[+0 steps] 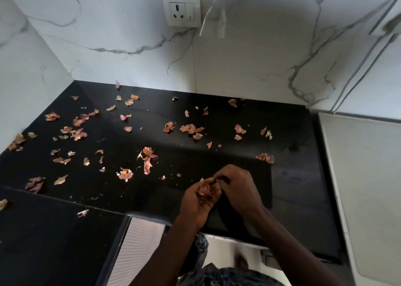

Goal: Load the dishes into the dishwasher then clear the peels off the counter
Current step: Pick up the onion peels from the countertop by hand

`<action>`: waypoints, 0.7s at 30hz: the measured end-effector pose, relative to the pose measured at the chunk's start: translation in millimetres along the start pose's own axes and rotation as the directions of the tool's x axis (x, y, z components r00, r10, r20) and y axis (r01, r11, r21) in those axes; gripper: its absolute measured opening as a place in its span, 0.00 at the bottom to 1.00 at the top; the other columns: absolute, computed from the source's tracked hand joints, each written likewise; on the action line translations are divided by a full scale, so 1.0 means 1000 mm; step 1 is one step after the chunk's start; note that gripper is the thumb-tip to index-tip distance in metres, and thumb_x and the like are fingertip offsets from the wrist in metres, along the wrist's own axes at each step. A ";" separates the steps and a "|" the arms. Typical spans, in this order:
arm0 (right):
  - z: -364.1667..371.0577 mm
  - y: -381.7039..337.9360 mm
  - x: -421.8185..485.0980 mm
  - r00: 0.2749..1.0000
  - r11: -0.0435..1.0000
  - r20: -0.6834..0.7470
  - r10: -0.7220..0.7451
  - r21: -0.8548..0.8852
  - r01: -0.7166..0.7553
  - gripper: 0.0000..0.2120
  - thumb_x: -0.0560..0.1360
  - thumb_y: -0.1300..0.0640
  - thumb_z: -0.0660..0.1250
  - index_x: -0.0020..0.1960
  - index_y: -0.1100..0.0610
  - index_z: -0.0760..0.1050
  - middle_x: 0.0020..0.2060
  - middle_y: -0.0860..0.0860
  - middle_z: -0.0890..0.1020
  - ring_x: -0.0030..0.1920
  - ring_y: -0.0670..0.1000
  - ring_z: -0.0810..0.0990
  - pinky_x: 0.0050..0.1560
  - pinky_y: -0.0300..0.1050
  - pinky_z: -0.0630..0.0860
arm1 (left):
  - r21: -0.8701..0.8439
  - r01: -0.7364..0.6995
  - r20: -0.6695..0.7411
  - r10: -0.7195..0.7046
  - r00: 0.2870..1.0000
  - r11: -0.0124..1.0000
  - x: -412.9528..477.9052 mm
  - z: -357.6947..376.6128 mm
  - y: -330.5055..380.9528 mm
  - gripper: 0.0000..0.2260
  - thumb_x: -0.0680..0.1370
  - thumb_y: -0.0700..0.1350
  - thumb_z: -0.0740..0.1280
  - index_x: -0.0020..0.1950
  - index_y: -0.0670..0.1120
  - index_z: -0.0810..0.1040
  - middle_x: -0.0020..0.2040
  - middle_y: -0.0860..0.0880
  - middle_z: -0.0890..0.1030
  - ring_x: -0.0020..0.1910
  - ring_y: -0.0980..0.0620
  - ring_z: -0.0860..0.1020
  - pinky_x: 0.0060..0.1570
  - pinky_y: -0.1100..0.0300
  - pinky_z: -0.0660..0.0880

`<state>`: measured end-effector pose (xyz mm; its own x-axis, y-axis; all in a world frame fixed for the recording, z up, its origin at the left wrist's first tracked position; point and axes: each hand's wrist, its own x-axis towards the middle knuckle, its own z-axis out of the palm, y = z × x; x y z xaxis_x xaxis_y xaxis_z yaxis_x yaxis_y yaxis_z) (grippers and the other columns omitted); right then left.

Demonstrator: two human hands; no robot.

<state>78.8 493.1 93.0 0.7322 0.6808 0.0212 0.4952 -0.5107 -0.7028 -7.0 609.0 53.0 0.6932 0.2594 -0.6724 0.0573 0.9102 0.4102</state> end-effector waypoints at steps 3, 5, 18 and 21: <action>0.001 -0.018 -0.007 0.995 0.997 0.090 -0.046 0.067 0.040 0.06 0.80 0.55 0.67 0.52 0.46 0.81 0.48 0.40 0.81 0.49 0.38 0.79 0.51 0.37 0.78 | 0.005 0.011 0.032 -0.011 0.999 1.000 0.001 -0.001 0.000 0.12 0.83 0.44 0.61 0.56 0.36 0.78 0.46 0.39 0.83 0.43 0.46 0.83 0.42 0.54 0.82; -0.004 -0.011 -0.004 0.997 0.997 0.076 -0.034 0.076 0.028 0.06 0.80 0.55 0.67 0.55 0.47 0.81 0.49 0.40 0.81 0.49 0.38 0.79 0.51 0.36 0.77 | -0.014 0.023 0.035 -0.022 0.999 1.000 0.000 0.001 -0.001 0.12 0.83 0.44 0.61 0.53 0.36 0.79 0.44 0.40 0.83 0.41 0.47 0.83 0.42 0.54 0.82; -0.056 0.138 0.045 0.963 0.841 -0.061 0.263 -0.475 -0.260 0.14 0.79 0.54 0.65 0.65 0.50 0.77 0.63 0.55 0.74 0.62 0.59 0.74 0.53 0.51 0.77 | -0.003 0.022 0.010 -0.022 1.000 1.000 -0.004 0.002 -0.002 0.14 0.83 0.44 0.62 0.56 0.33 0.79 0.47 0.37 0.82 0.47 0.44 0.83 0.42 0.55 0.83; -0.040 0.126 0.035 0.978 0.871 -0.067 0.197 -0.447 -0.206 0.10 0.81 0.57 0.63 0.59 0.53 0.79 0.58 0.54 0.77 0.57 0.55 0.77 0.53 0.49 0.78 | -0.020 0.023 0.007 -0.023 1.000 1.000 -0.002 0.001 -0.001 0.14 0.83 0.44 0.62 0.55 0.33 0.79 0.47 0.37 0.82 0.47 0.44 0.83 0.41 0.55 0.83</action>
<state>185.9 431.4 33.7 0.8449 0.5303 -0.0705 0.4893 -0.8193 -0.2989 -7.7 607.0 55.1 0.6969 0.2360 -0.6773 0.0588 0.9223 0.3819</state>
